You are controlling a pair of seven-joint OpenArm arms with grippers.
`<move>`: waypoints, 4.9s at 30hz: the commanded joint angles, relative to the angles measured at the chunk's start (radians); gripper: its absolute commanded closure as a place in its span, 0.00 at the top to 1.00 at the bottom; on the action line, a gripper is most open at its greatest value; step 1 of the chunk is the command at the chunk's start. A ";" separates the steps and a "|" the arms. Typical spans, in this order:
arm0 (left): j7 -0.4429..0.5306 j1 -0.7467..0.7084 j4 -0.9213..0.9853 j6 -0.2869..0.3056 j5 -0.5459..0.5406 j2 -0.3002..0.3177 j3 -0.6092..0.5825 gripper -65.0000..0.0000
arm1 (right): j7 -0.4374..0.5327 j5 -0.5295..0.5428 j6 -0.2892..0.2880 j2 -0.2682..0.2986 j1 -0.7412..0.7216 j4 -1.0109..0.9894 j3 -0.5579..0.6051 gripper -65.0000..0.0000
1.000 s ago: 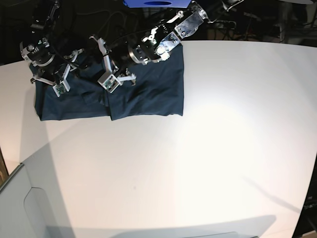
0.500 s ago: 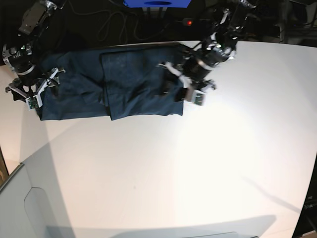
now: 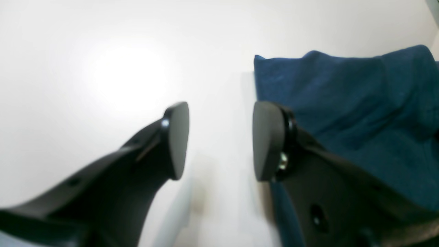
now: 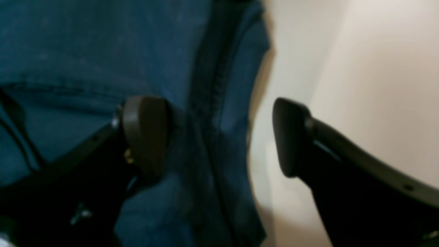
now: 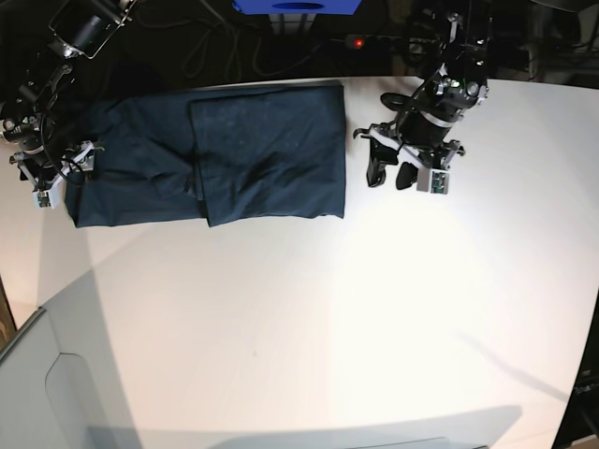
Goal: Fold the T-shirt properly
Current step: 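Grasp the strip's other end with the right gripper, then fold the held end over onto the shirt with the right gripper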
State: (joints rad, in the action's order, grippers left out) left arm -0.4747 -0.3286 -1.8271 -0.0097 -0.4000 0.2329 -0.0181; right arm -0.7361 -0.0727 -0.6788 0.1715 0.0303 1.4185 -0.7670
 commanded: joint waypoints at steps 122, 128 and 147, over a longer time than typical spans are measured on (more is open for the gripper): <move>0.014 -0.036 0.020 0.006 -0.006 -0.048 0.051 0.44 | 0.005 0.001 -0.008 -0.191 0.059 0.534 0.944 0.41; 0.014 -0.089 -0.058 0.006 -0.006 -0.056 0.171 0.44 | 0.003 0.001 -0.008 -0.143 0.122 0.540 0.904 0.48; 0.014 -0.093 -0.075 0.009 -0.006 -0.057 0.324 0.44 | 0.014 0.004 -0.008 -0.091 0.293 0.554 1.036 0.58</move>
State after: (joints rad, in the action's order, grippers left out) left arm -0.4828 -0.4236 -1.8858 -0.0032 -0.4011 0.1680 0.3035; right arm -0.7444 -0.0822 -0.6765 0.0822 0.3305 1.9526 0.2718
